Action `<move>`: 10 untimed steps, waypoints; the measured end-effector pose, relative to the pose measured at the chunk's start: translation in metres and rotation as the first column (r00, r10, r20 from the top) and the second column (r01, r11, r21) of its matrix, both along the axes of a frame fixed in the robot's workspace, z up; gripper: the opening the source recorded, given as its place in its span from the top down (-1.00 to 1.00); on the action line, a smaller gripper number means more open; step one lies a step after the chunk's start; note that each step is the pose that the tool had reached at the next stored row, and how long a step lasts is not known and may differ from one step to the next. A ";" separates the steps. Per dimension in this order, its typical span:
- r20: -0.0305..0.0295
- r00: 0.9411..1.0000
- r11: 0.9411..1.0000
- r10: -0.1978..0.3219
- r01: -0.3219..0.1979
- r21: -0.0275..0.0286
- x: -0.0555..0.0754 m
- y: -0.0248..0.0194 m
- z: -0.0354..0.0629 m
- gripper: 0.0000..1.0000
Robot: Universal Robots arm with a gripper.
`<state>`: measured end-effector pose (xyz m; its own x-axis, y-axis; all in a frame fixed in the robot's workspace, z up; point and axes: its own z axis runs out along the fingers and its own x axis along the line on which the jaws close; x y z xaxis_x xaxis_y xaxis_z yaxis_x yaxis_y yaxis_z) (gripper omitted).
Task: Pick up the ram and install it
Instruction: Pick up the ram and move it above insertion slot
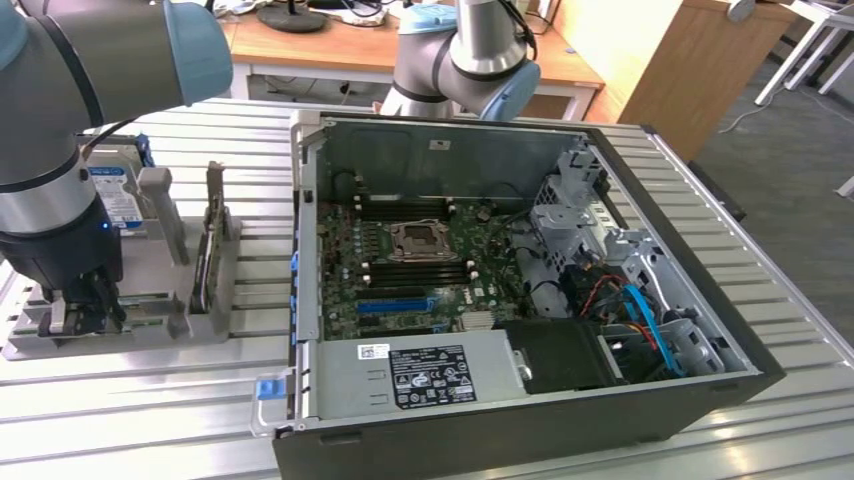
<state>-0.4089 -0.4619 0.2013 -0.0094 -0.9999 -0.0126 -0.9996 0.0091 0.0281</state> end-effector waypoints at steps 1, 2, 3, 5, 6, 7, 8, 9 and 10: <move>0.000 1.000 1.000 0.000 0.000 0.000 0.000 0.0000 0.0000 0.65; 0.000 1.000 1.000 0.000 0.000 0.000 0.000 0.0000 0.0000 0.76; 0.000 1.000 1.000 0.000 0.000 0.000 0.000 0.0000 0.0000 0.76; 0.000 1.000 1.000 0.000 0.000 0.000 0.000 0.0000 0.0000 0.76; 0.000 1.000 1.000 0.000 0.000 0.000 0.000 0.0000 0.0000 0.76; 0.000 1.000 1.000 0.000 0.000 0.000 0.000 0.0000 0.0000 0.76; 0.000 1.000 1.000 0.000 0.000 0.000 0.000 0.0000 0.0000 0.76; 0.000 1.000 1.000 0.000 0.000 0.000 0.000 0.0000 0.0000 0.76; 0.000 1.000 1.000 0.000 0.000 0.000 0.000 0.0000 0.0000 0.76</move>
